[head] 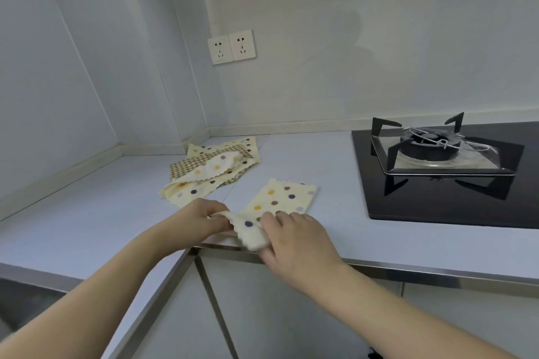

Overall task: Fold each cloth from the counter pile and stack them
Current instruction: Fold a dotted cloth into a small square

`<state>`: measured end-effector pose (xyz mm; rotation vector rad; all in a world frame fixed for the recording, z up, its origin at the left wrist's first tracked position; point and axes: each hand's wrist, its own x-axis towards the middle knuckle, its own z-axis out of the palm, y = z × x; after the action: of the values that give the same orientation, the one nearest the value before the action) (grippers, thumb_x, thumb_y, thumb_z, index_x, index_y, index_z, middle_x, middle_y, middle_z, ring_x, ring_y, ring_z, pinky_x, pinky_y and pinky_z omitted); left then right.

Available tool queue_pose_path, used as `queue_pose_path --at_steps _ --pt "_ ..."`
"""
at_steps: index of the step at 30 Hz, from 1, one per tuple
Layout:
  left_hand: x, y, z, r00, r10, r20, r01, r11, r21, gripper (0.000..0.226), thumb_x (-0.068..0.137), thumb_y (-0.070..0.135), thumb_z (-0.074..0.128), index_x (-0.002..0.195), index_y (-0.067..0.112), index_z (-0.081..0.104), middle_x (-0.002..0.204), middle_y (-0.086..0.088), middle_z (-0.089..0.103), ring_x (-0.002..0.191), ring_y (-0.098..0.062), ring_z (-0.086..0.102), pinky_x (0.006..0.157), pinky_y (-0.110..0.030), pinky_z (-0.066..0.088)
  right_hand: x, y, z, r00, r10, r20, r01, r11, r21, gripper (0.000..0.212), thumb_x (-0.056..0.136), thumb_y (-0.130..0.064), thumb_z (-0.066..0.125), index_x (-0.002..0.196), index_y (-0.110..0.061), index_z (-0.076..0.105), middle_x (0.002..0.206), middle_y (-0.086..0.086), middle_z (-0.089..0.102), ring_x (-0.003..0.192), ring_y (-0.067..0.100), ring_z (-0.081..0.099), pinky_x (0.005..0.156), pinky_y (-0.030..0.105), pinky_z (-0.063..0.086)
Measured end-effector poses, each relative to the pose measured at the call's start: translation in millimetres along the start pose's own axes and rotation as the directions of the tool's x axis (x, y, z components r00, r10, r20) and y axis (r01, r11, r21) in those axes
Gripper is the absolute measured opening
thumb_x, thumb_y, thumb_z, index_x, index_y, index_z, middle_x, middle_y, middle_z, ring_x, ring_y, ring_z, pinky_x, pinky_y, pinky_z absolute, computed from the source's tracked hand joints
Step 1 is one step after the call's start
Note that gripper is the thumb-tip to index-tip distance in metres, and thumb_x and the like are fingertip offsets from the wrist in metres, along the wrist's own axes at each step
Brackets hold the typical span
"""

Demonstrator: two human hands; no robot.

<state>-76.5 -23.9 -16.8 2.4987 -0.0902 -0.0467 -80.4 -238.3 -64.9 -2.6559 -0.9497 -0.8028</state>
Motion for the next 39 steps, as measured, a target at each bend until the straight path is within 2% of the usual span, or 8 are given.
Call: queue_pose_path --at_steps 6,9,12,20,26,31,33,39 --pt "52 16 4 0.987 -0.114 -0.112 0.061 0.918 -0.392 0.027 0.086 0.037 0.069 0.091 0.010 0.072 0.102 0.001 0.071 0.099 -0.017 0.063 0.092 -0.028 0.045 44 47 -13 0.935 0.293 0.199 -0.354 0.808 0.471 0.036 0.096 -0.045 0.040 0.075 -0.016 0.047 0.077 0.000 0.056 0.075 0.025 0.053 0.059 0.033 0.035" --pt "88 30 20 0.977 -0.134 -0.166 0.052 0.905 -0.421 0.034 0.088 0.036 0.064 0.074 0.006 0.056 0.072 0.000 0.059 0.069 -0.018 0.055 0.068 -0.027 0.043 62 82 0 0.901 0.382 0.207 -0.431 0.725 0.537 0.023 0.090 -0.042 0.052 0.083 -0.021 0.055 0.076 -0.007 0.057 0.077 0.019 0.056 0.061 0.031 0.039" --pt "120 40 41 0.949 -0.179 -0.260 0.105 0.956 -0.275 0.033 0.093 0.030 0.057 0.066 0.016 0.046 0.057 0.004 0.047 0.050 -0.015 0.043 0.049 -0.024 0.035 74 110 15 0.897 0.402 0.182 -0.438 0.766 0.470 0.017 0.091 -0.038 0.051 0.084 -0.023 0.055 0.079 -0.010 0.058 0.080 0.016 0.055 0.063 0.029 0.039" --pt "157 31 72 0.945 -0.019 -0.326 0.146 0.918 0.369 0.030 0.097 0.048 0.038 0.088 0.021 0.051 0.079 0.007 0.055 0.083 -0.020 0.054 0.062 -0.031 0.034 85 141 50 0.899 0.325 0.294 -0.374 0.919 0.127 0.026 0.099 -0.035 0.036 0.099 -0.017 0.055 0.103 0.002 0.056 0.097 0.026 0.052 0.085 0.037 0.037" --pt "167 35 66 0.967 -0.078 -0.241 0.185 0.869 0.459 0.035 0.096 0.054 0.037 0.085 0.022 0.045 0.084 0.004 0.055 0.083 -0.020 0.055 0.063 -0.032 0.036 84 142 51 0.902 0.293 0.318 -0.322 0.946 0.040 0.027 0.100 -0.030 0.033 0.109 -0.014 0.053 0.111 0.005 0.055 0.103 0.027 0.050 0.086 0.038 0.032" --pt "111 52 69 0.821 0.230 -0.523 -0.007 0.919 0.394 0.023 0.088 0.044 0.053 0.102 0.025 0.050 0.092 0.011 0.051 0.089 -0.017 0.050 0.077 -0.033 0.038 79 144 47 0.901 0.273 0.338 -0.343 0.924 0.168 0.017 0.095 -0.022 0.034 0.109 -0.024 0.043 0.108 0.000 0.051 0.096 0.023 0.043 0.081 0.036 0.026" --pt "80 68 81 0.853 0.231 -0.468 -0.072 0.941 0.332 0.026 0.084 0.053 0.050 0.096 0.031 0.048 0.094 0.016 0.047 0.091 -0.012 0.046 0.080 -0.032 0.038 78 146 46 0.886 0.275 0.372 -0.374 0.899 0.227 0.022 0.091 -0.017 0.036 0.109 -0.030 0.040 0.103 -0.003 0.048 0.095 0.022 0.042 0.081 0.036 0.024" --pt "63 87 118 0.898 0.160 -0.409 0.121 0.806 0.580 0.029 0.090 0.050 0.038 0.098 0.024 0.046 0.097 0.006 0.048 0.094 -0.020 0.049 0.078 -0.034 0.041 73 148 41 0.872 0.300 0.387 -0.433 0.842 0.322 0.030 0.085 -0.013 0.036 0.093 -0.038 0.051 0.095 -0.007 0.047 0.098 0.020 0.047 0.082 0.034 0.023"
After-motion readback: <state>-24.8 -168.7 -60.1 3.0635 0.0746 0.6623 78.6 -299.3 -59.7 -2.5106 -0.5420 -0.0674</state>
